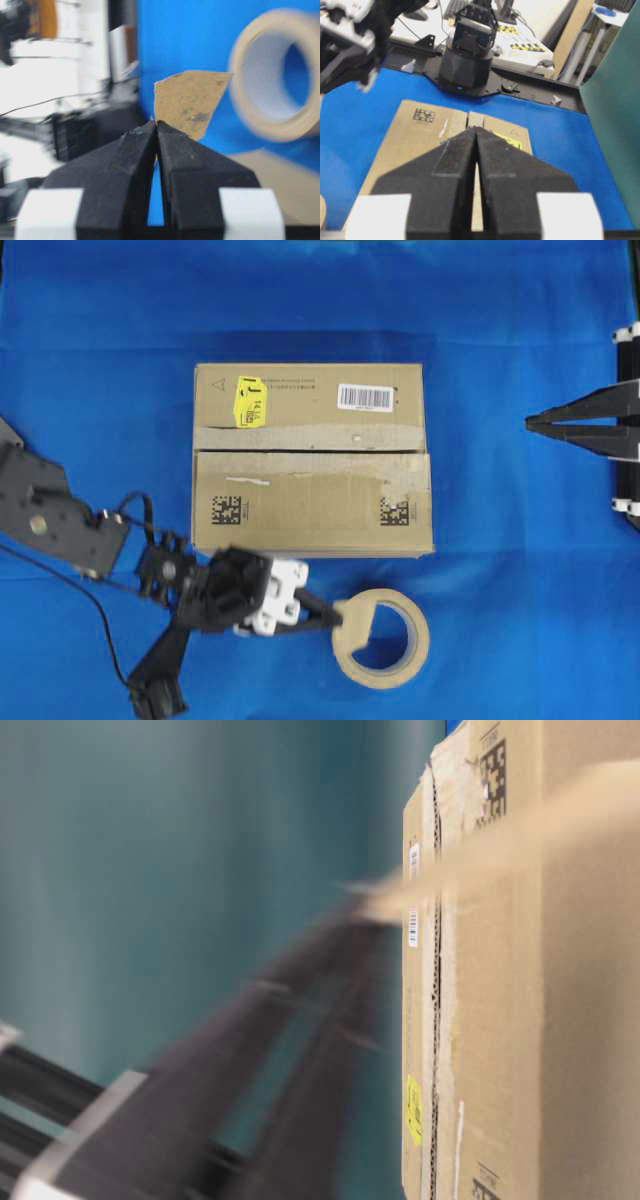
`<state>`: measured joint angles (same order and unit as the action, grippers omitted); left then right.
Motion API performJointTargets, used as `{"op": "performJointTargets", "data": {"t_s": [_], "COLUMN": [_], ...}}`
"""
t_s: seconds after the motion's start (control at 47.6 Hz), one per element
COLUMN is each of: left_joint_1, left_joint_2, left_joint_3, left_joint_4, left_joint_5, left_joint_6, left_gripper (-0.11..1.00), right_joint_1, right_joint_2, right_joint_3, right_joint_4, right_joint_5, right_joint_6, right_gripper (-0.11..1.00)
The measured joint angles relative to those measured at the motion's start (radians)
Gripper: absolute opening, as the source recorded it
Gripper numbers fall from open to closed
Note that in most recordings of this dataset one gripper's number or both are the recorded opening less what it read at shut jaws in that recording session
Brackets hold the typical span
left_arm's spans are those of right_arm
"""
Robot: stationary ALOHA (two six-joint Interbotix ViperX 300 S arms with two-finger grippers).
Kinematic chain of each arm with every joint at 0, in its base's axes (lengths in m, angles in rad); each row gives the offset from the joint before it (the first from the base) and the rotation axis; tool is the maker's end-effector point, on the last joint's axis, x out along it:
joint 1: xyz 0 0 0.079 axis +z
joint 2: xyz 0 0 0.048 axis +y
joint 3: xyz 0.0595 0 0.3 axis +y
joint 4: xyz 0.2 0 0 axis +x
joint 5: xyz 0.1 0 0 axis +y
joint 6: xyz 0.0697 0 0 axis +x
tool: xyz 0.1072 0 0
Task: Apply tape along the seams of the closed cardboard box to seal it securely.
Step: 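Pull the tape tab up onto the box's center seam with the left gripper, then bring the right gripper over the seam to press the tape end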
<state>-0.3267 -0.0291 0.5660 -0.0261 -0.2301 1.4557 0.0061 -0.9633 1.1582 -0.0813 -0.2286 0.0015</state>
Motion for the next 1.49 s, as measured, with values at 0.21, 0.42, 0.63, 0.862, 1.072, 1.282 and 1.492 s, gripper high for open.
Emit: {"op": "performJointTargets", "data": {"t_s": [0.21, 0.42, 0.63, 0.862, 1.072, 1.282, 1.492], "left_joint_1": [0.120, 0.207, 0.275, 0.305, 0.314, 0.324, 0.333], "left_joint_2": [-0.046, -0.069, -0.095, -0.143, -0.149, -0.140, -0.149], "left_joint_3": [0.000, 0.012, 0.048, 0.121, 0.167, 0.193, 0.216], "left_joint_4": [0.000, 0.000, 0.000, 0.000, 0.000, 0.000, 0.000], "left_joint_5": [-0.002, -0.002, 0.000, 0.003, 0.003, 0.005, 0.026], "left_joint_6": [0.071, 0.074, 0.063, 0.057, 0.035, 0.031, 0.032], "left_gripper": [0.00, 0.00, 0.00, 0.00, 0.00, 0.00, 0.00], "right_joint_1": [0.000, 0.000, 0.002, 0.002, 0.002, 0.002, 0.002], "right_joint_2": [0.026, 0.061, 0.092, 0.129, 0.141, 0.156, 0.189], "right_joint_3": [0.000, 0.000, 0.000, 0.000, 0.000, 0.000, 0.000], "right_joint_4": [0.000, 0.000, -0.002, 0.000, -0.002, 0.000, -0.002], "right_joint_5": [-0.020, -0.025, -0.051, -0.063, -0.064, -0.072, -0.098], "right_joint_6": [0.002, 0.002, 0.002, 0.000, -0.002, -0.002, -0.002], "right_gripper": [0.00, 0.00, 0.00, 0.00, 0.00, 0.00, 0.00]}}
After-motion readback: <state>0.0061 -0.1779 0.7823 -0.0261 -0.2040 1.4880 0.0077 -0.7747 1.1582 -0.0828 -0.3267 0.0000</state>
